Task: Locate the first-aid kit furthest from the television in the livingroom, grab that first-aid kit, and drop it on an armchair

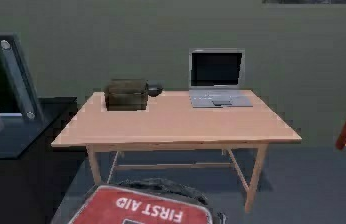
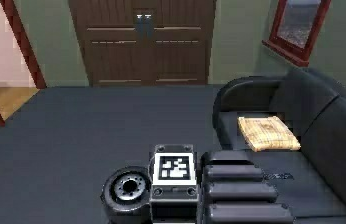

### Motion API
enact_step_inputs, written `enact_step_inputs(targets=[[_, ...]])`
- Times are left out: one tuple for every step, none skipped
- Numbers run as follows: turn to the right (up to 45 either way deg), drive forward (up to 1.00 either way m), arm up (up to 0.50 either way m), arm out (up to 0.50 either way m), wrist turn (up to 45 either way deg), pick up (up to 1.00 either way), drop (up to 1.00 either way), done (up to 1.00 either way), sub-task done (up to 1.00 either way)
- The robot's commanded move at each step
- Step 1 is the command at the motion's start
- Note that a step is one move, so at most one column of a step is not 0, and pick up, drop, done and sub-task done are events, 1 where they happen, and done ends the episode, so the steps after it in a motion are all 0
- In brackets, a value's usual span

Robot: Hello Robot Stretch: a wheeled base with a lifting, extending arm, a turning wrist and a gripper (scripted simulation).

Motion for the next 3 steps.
enact_step_inputs(targets=[[-45.0, 0.0, 0.0, 0.0, 0.0, 0.0, 0.0, 0.0, 0.0], [-45.0, 0.0, 0.0, 0.0, 0.0, 0.0, 0.0, 0.0, 0.0], [-21.0, 0.0, 0.0, 0.0, 0.0, 0.0, 0.0, 0.0, 0.0]])
